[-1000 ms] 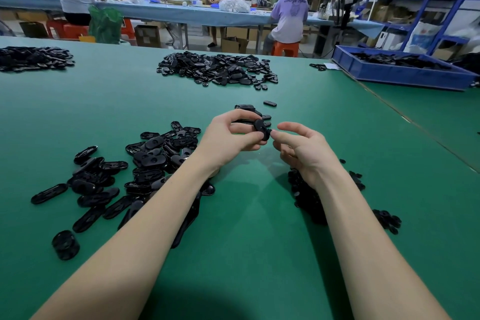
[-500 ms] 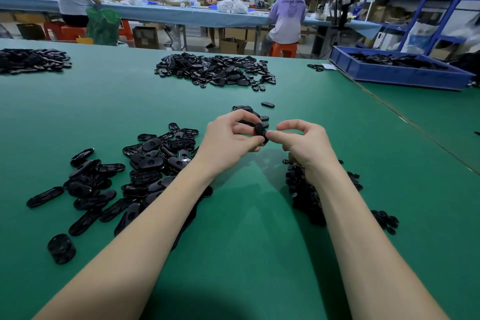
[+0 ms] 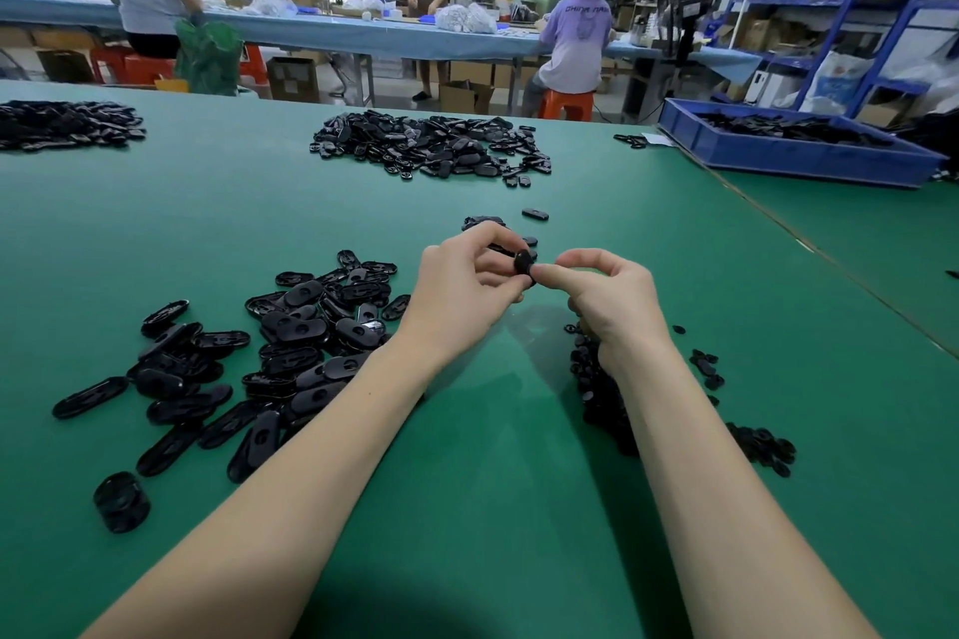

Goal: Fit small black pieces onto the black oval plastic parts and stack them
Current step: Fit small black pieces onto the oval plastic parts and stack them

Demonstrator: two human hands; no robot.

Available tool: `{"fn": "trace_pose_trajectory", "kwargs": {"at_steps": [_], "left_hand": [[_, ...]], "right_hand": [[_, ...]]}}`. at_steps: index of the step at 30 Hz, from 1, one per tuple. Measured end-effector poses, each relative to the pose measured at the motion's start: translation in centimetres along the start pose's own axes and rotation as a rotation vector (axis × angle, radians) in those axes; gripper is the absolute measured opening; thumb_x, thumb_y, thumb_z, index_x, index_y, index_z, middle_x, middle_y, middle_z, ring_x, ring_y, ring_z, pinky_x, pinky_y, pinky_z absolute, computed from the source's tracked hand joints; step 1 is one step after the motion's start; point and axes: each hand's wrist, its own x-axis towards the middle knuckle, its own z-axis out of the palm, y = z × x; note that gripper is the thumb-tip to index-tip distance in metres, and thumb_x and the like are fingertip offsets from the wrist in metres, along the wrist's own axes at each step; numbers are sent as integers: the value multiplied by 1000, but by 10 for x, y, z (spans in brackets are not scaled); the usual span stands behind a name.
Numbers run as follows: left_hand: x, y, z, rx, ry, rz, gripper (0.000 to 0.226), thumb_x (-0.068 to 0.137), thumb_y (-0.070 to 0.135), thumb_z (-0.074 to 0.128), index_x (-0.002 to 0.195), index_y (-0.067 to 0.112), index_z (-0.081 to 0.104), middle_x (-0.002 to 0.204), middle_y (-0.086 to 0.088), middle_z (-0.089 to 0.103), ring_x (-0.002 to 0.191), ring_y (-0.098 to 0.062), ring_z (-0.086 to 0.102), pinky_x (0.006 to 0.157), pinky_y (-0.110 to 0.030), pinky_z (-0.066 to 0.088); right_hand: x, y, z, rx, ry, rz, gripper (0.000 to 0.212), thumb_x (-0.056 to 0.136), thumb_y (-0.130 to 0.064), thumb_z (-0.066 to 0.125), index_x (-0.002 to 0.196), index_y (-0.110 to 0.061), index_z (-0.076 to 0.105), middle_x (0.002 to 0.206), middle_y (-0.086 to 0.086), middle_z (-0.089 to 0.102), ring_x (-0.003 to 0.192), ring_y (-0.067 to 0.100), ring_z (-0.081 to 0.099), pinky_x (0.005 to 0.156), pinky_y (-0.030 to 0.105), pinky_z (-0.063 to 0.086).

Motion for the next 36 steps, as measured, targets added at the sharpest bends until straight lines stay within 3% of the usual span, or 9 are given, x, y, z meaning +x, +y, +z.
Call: {"fn": "trace_pose_trajectory", "kwargs": {"at_steps": [3,8,14,23,29,36], "left_hand": [[2,3,-3,-151,-19,-66,23,84,-1,76,103,10,68,84,-4,78,75,-17,77,72,-21,58],[4,9,-8,-446,-113,-239,20,91,-5,66,110,1,65,92,-14,76,86,-20,75,78,-22,58],[7,8,-14,-429,-116,-377,8,92,4,69,96,10,66,89,-11,72,76,-16,70,66,-18,53],[5,4,-17,-316,-164,-341,15,89,-4,68,100,6,71,87,-16,75,74,-15,71,77,-20,58],[4,0,-15,-320,-188,-345,15,89,-4,69,102,4,71,86,-12,76,73,-12,72,74,-17,56],[3,-3,-12,-265,-201,-377,11,90,-4,70,97,4,69,85,-14,74,71,-12,71,71,-20,58]], "right_hand": [[-2,-1,-1,59,-30,-21,28,74,-25,91,92,-24,70,59,-19,68,43,-3,49,39,12,35],[-5,3,-3,142,-176,111,30,81,-35,85,105,-19,79,97,-5,80,65,10,49,47,16,32],[-2,5,-5,37,-220,60,19,74,-37,90,82,-24,80,83,-5,72,61,10,49,49,20,32],[4,7,-3,-138,-194,-58,10,79,-23,86,75,-21,76,56,-15,63,44,-1,46,42,9,34],[6,11,-3,-154,-175,-117,13,79,-20,85,72,-19,74,52,-17,63,43,-7,49,45,6,35],[6,17,1,-229,-142,-112,16,76,-23,86,71,-19,71,58,-14,65,52,2,52,53,18,39]]}}
